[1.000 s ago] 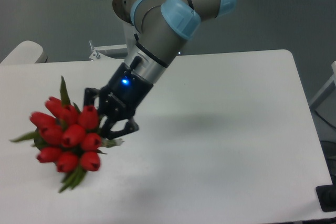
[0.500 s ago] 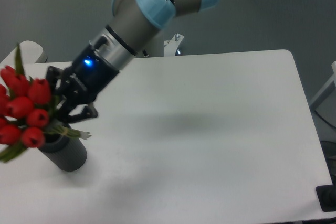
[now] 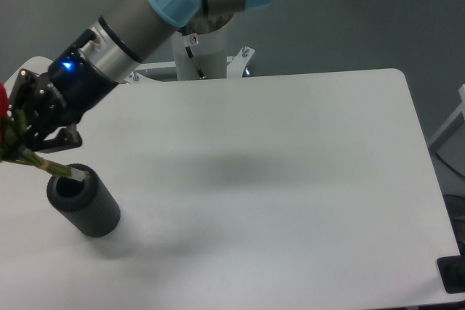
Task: Insert the flowers into the vase
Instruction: 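Lower the tulip stems down into the black vase opening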
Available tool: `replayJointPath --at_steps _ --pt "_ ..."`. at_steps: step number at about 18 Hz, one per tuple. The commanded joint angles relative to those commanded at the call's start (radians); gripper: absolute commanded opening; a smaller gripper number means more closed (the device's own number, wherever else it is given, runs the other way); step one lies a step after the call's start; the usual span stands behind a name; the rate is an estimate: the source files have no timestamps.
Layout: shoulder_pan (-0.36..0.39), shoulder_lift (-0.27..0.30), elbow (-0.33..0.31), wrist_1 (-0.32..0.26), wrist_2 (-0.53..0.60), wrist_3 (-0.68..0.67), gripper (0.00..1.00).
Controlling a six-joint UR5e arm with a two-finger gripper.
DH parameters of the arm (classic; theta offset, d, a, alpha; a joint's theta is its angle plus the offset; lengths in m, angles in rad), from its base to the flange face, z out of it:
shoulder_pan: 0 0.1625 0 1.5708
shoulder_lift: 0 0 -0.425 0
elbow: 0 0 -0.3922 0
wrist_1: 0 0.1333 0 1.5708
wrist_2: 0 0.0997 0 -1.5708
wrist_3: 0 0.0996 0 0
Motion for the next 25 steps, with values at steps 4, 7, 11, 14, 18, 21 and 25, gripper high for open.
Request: replayJointPath --at_steps 4,7,11,14,18,21,25 --pt "-0.017 -0.012 0.000 0.035 0.000 0.009 0.20" --pt "-0.021 -0.031 0.005 0.078 0.000 0.009 0.19" --pt "-0.020 -0.038 0.000 0.080 0.000 0.009 0.19" --pt "-0.018 -0.038 -0.006 0.080 -0.002 0.009 0.19" --pt "-0.018 -0.043 -0.037 0.080 -0.008 0.031 0.19" --pt "-0.021 -0.044 -0.054 0.080 -0.011 0.035 0.19" --pt "-0.031 -0.054 -0.054 0.080 -0.011 0.035 0.19"
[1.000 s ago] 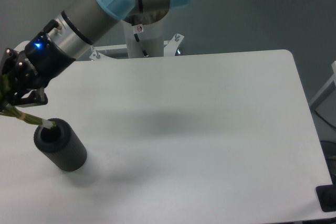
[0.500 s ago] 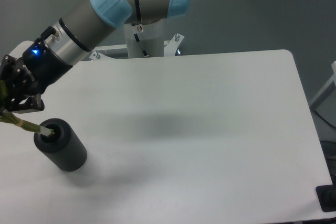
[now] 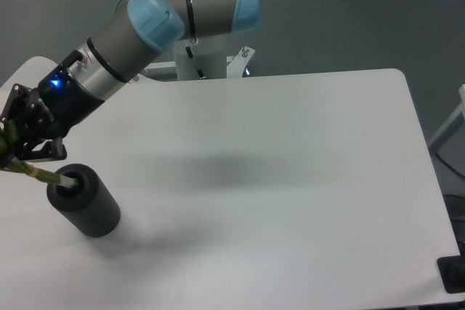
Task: Insert the flowers into the vase
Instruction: 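Lower the tulip stems down into the black vase opening, then open the gripper to release the tulips and pull it away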
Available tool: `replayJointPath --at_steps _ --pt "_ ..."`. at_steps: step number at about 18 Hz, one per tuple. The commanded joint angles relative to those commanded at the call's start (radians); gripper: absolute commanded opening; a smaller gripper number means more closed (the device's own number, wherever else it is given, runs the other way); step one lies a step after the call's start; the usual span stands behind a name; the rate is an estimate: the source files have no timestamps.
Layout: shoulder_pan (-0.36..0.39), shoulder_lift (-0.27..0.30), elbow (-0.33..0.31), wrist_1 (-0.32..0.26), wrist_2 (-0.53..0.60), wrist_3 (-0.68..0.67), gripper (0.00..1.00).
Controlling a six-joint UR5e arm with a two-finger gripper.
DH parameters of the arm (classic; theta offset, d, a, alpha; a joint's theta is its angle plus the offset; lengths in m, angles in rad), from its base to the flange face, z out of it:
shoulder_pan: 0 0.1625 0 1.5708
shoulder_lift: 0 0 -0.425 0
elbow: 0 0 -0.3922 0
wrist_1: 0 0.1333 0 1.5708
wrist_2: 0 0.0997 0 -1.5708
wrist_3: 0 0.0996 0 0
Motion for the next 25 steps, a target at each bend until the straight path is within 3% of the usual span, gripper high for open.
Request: replayJointPath --at_steps 5,25 --pt "-0.002 -0.037 -0.009 0.002 0.000 0.002 0.20" --pt "0.063 -0.057 -0.147 0.000 0.000 0.184 0.24"
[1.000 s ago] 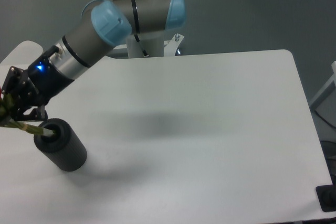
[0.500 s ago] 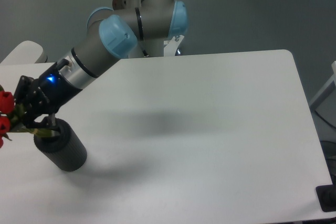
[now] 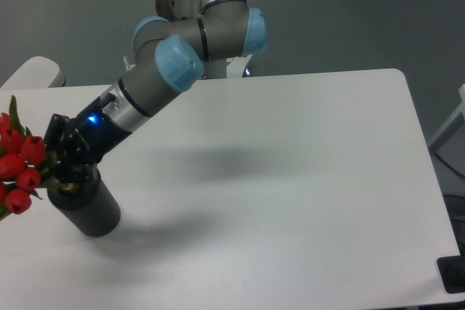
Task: Insert the flowers into the vase
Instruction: 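Open the gripper to release the tulips and pull it away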
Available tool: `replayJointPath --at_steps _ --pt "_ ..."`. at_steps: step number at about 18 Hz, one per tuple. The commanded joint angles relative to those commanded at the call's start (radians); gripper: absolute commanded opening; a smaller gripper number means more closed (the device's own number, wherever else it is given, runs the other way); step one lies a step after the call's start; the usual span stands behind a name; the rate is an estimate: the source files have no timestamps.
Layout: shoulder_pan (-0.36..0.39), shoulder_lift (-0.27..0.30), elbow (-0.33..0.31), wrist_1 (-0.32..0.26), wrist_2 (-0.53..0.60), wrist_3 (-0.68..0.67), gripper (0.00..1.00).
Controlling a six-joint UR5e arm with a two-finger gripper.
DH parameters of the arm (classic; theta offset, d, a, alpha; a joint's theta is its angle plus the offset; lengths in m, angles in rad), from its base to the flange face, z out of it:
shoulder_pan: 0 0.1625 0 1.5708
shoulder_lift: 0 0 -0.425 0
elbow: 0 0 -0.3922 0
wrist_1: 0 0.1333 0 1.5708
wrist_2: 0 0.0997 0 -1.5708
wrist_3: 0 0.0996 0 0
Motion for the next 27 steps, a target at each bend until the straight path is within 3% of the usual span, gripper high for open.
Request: replayJointPath --at_steps 3,7,11,14,22,27 --pt "0.000 -0.008 -0.020 0.000 0.002 0.006 0.41" --pt "0.011 -0.014 -0.023 0.000 0.002 0.014 0.55" --pt "0.014 -0.018 -0.023 0.000 0.002 0.014 0.85" --pt "0.017 -0.017 -0.026 -0.002 0.003 0.020 0.98" --pt "0.069 0.001 -0.092 -0.002 0.005 0.104 1.00" --pt "0.095 0.052 -0.143 -0.005 0.011 0.104 1.00"
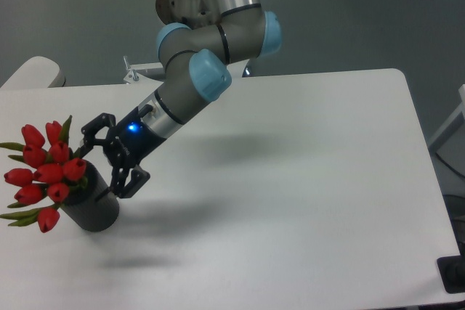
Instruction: Insert the flowers into the vase
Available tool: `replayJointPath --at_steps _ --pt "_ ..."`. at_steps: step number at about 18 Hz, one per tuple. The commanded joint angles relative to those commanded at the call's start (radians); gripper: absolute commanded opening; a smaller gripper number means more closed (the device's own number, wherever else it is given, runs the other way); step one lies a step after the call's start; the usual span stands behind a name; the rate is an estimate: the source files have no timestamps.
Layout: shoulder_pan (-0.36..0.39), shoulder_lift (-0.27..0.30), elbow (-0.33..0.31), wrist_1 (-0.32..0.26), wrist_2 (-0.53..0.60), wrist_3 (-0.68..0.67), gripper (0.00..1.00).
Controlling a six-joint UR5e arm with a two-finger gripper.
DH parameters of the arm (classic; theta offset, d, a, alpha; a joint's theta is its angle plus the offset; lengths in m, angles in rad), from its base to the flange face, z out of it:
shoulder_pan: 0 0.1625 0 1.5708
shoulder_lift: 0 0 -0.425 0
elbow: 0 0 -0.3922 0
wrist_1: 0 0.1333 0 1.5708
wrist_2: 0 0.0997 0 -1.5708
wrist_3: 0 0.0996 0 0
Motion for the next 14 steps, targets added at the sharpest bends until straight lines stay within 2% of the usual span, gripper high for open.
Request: replayJointPath --at_steps 5,11,14 --pt "0.034 0.006 0.014 0.002 0.031 0.015 1.00" --pt "0.146 0.003 0.104 -0.003 0.187 0.017 1.00" --pt "0.210 -0.008 0.172 -0.008 0.293 0.049 1.00"
